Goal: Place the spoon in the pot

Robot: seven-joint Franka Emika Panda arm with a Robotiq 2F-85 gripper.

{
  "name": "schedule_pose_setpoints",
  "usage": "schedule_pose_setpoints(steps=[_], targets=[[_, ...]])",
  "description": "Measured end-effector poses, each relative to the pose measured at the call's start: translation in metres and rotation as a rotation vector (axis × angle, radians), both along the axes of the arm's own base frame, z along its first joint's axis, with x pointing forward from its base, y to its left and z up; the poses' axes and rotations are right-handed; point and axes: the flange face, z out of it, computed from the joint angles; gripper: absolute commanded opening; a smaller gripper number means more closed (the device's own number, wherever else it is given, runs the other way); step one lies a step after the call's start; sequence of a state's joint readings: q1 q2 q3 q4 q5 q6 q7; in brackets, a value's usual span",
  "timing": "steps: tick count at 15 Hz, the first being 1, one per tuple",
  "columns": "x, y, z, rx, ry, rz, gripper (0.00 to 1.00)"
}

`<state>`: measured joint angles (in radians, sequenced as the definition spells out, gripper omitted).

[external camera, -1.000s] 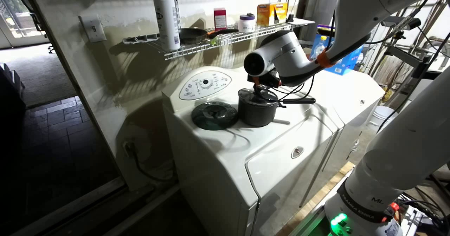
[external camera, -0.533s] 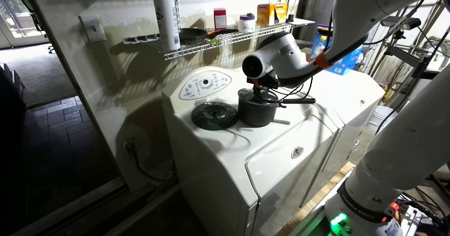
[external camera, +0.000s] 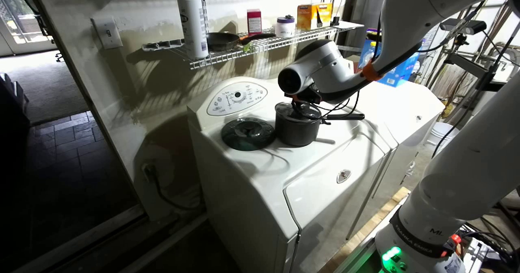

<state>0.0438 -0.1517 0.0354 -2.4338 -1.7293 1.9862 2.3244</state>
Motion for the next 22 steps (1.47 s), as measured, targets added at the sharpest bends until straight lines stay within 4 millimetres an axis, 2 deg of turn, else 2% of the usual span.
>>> schedule_pose_setpoints(steps=[22], targets=[[0.002,0.004,-0.013,-0.054,0.011,-0.009,0.05]])
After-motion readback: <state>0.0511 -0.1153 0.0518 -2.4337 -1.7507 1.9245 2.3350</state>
